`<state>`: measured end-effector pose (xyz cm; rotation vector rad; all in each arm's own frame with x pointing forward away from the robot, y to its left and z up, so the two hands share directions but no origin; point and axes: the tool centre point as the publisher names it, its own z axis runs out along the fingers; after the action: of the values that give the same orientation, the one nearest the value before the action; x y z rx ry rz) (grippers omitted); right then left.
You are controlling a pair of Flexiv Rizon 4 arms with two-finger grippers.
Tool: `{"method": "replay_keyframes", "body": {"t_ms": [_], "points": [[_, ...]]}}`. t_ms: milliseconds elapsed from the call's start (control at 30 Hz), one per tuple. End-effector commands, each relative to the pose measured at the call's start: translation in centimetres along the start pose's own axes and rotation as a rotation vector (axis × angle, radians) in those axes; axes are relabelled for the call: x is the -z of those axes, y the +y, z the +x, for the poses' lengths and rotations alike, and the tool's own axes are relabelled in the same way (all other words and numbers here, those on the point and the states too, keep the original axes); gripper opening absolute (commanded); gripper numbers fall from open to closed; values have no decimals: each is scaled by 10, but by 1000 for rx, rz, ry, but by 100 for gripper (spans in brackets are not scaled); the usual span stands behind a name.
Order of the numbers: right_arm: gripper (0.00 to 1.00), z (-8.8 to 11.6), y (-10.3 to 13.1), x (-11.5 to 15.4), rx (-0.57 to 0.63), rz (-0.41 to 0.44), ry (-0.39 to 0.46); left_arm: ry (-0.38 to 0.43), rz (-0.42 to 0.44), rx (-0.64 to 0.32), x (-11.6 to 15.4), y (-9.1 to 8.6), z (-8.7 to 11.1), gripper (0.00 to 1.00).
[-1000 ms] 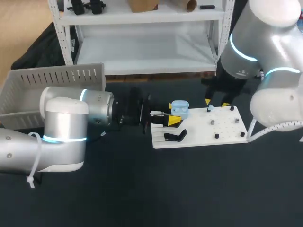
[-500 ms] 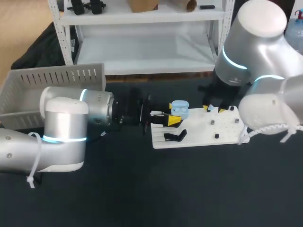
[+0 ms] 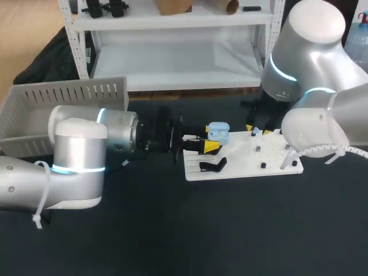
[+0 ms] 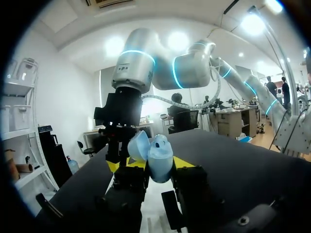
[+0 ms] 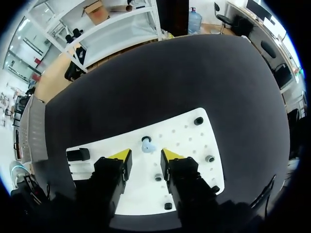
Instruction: Pick up each earbud case from the left stands, insert the matching earbuds, close the lid, and place the case in the box.
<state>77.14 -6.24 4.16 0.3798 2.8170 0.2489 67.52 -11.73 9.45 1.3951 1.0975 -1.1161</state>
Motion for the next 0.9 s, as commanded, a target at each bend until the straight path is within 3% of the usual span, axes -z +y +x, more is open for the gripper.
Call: {"method": "replay_keyframes", "body": {"t_ms": [33,900], "points": [[36,-1,-1,-3,-8,-6,3,0,-6,-1,-1,-1,0,0],[27,-2,-1,-13,-43,-5,25,0,-6,-1,-1,-1,0,0]]}}
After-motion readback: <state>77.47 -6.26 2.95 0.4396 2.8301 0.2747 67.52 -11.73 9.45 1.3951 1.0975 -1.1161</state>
